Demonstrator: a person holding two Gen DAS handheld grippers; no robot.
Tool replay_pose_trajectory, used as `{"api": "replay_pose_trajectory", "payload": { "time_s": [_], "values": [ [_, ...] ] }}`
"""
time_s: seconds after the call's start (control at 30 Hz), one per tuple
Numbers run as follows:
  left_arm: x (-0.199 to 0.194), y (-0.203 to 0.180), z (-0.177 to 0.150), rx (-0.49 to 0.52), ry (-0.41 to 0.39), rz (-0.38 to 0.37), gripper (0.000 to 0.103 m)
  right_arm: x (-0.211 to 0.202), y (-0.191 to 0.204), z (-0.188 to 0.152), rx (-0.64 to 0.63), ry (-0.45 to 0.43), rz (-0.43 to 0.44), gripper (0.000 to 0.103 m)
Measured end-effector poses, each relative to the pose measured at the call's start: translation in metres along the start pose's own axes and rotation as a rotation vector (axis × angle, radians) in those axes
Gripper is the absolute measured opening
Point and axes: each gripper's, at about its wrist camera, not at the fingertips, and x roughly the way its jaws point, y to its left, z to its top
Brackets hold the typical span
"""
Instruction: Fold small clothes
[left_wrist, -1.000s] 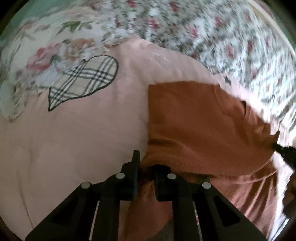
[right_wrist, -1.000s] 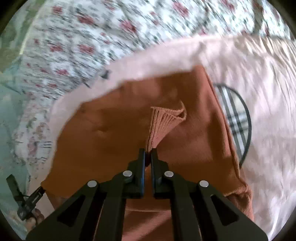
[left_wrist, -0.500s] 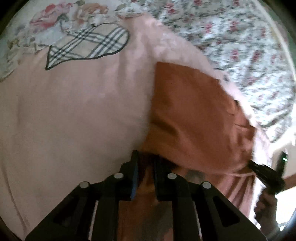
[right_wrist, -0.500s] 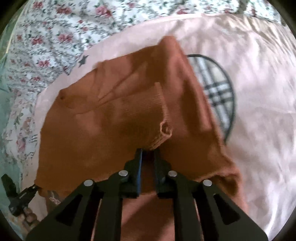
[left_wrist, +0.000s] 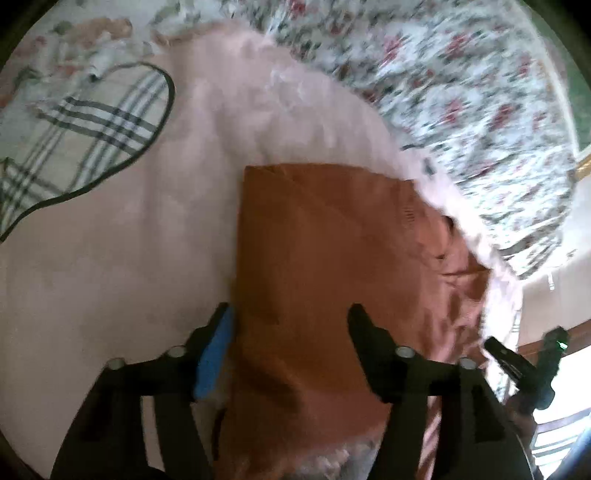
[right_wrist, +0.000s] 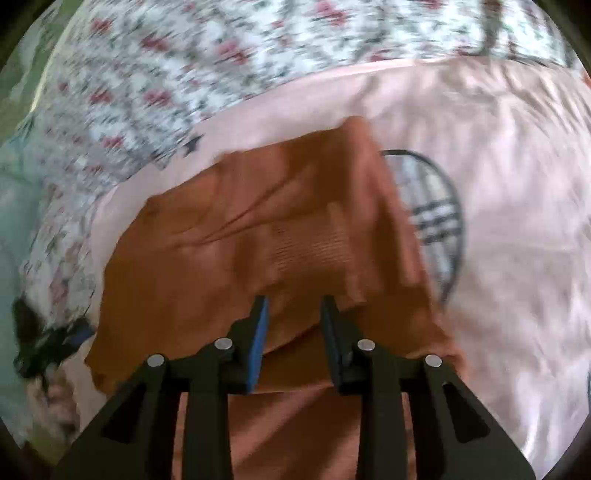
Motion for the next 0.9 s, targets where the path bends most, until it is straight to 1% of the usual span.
{"api": "replay_pose_trajectory", "payload": {
  "time_s": [0.07, 0.13, 0.17, 0.2, 0.23, 0.27, 0.3, 0.33, 0.4, 0.43, 0.47, 0.5, 0.57, 0.6, 0.63, 0.67, 0.7, 0.77, 0.83, 0.9],
  "values": [
    [0.02, 0.006, 0.008, -0.015, 0.048, 0.018, 0.071, 0.007, 0.005, -0.002, -0.015, 0.015, 0.0, 0.035],
    [0.028, 0.007, 0.011, -0.009, 0.042, 0.009, 0.067, 0.011, 0.006, -0.004, -0.008, 0.03, 0.014, 0.035],
    [0.028, 0.003, 0.013, 0.018, 0.024, 0.009, 0.049, 0.012, 0.006, -0.005, -0.005, 0.034, 0.017, 0.035],
    [0.03, 0.001, 0.013, 0.036, 0.022, 0.003, 0.033, 0.014, 0.006, -0.006, -0.004, 0.039, 0.02, 0.035],
    [0.033, -0.002, 0.015, 0.054, 0.033, -0.011, 0.012, 0.015, 0.006, -0.007, -0.006, 0.044, 0.02, 0.035],
    [0.033, -0.005, 0.016, 0.065, 0.024, 0.003, 0.01, 0.015, 0.006, -0.007, -0.009, 0.046, 0.019, 0.035],
    [0.028, -0.013, 0.016, 0.101, -0.015, 0.036, 0.009, 0.015, 0.006, -0.008, -0.012, 0.048, 0.018, 0.035],
    [0.019, -0.025, 0.014, 0.164, -0.076, 0.074, 0.008, 0.014, 0.006, -0.008, -0.013, 0.047, 0.017, 0.035],
    [0.004, -0.044, 0.014, 0.253, -0.169, 0.106, 0.008, 0.014, 0.007, -0.008, -0.02, 0.037, 0.02, 0.035],
    [0.002, -0.05, 0.014, 0.285, -0.194, 0.131, 0.008, 0.014, 0.008, -0.009, -0.028, 0.034, 0.022, 0.035],
    [0.01, -0.052, 0.014, 0.309, -0.181, 0.181, 0.008, 0.016, 0.009, -0.008, -0.035, 0.037, 0.022, 0.035],
    [0.02, -0.05, 0.014, 0.318, -0.15, 0.219, 0.008, 0.018, 0.008, -0.006, -0.036, 0.045, 0.023, 0.036],
    [0.036, -0.04, 0.012, 0.308, -0.1, 0.242, 0.009, 0.03, 0.006, -0.006, -0.033, 0.068, 0.008, 0.036],
    [0.04, -0.034, 0.011, 0.288, -0.08, 0.233, 0.01, 0.039, 0.003, -0.007, -0.034, 0.094, -0.009, 0.036],
    [0.037, -0.029, 0.01, 0.259, -0.076, 0.214, 0.014, 0.046, 0.001, -0.009, -0.037, 0.121, -0.02, 0.036],
    [0.033, -0.026, 0.011, 0.239, -0.079, 0.21, 0.019, 0.047, 0.0, -0.009, -0.042, 0.125, -0.019, 0.036],
    [0.026, -0.023, 0.01, 0.222, -0.083, 0.206, 0.021, 0.045, -0.001, -0.01, -0.051, 0.113, -0.019, 0.036],
    [0.013, -0.018, 0.004, 0.201, -0.087, 0.212, 0.03, 0.041, -0.002, -0.01, -0.052, 0.109, -0.049, 0.036],
    [-0.001, -0.013, -0.01, 0.189, -0.082, 0.219, 0.031, 0.03, -0.003, -0.011, -0.035, 0.102, -0.064, 0.036],
    [-0.017, -0.009, -0.032, 0.188, -0.073, 0.205, 0.031, 0.016, -0.003, -0.016, -0.025, 0.091, -0.064, 0.037]
  ]
}}
